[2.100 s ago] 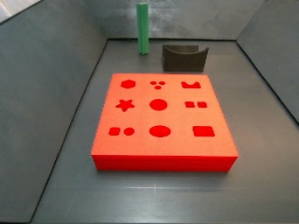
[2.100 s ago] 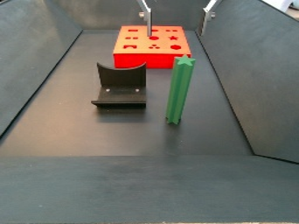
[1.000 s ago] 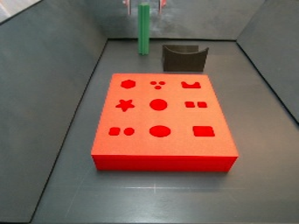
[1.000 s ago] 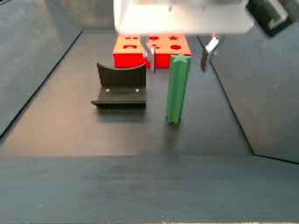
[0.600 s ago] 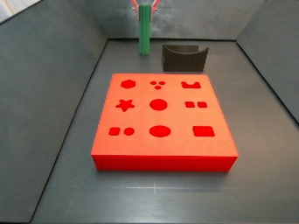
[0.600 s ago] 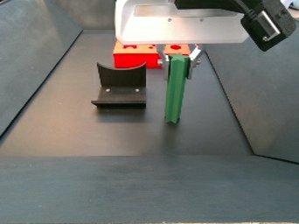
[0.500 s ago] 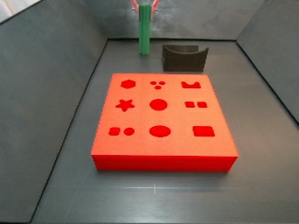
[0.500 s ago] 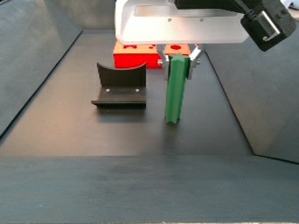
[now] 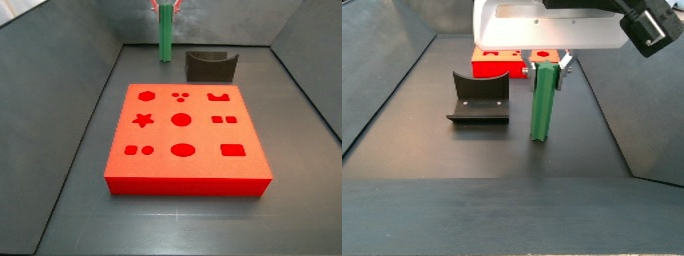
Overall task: Pick up the star object. Move up. Move to above the board. Insert the star object.
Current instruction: Pick up the star object, then move up.
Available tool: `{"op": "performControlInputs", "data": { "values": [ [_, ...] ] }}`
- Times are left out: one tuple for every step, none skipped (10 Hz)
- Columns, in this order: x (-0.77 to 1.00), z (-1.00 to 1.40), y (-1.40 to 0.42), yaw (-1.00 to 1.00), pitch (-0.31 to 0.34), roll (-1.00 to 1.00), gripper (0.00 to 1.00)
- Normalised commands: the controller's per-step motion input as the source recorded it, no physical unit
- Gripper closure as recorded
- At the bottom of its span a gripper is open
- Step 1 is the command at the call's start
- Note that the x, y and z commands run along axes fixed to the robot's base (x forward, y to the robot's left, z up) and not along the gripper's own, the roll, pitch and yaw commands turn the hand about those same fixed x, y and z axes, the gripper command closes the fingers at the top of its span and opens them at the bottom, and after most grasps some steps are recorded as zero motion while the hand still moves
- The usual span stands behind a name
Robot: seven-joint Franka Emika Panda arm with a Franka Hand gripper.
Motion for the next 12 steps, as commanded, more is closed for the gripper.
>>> {"op": "performControlInputs", "data": {
  "values": [
    [0.0,0.0,0.0,0.0,0.0,0.0,1.0],
    [0.0,0.0,0.0,0.0,0.0,0.0,1.0],
    [0.0,0.0,0.0,0.0,0.0,0.0,1.0],
    [0.0,0.0,0.0,0.0,0.0,0.0,1.0],
    [0.0,0.0,0.0,0.0,0.0,0.0,1.0],
    [0.0,0.0,0.0,0.0,0.0,0.0,1.0],
    [0.0,0.83,0.0,0.0,0.0,0.0,1.0],
    [0.02,0.87,0.05,0.01,-0.009,0.01,1.0],
    [-0.01,0.71,0.03,0.0,0.034,0.0,1.0],
    [-0.01,0.56,0.02,-0.01,0.05,0.0,1.0],
    [0.0,0.38,0.02,-0.01,0.062,0.0,1.0],
    [0.01,0.2,0.02,-0.01,0.075,0.0,1.0]
  ]
}}
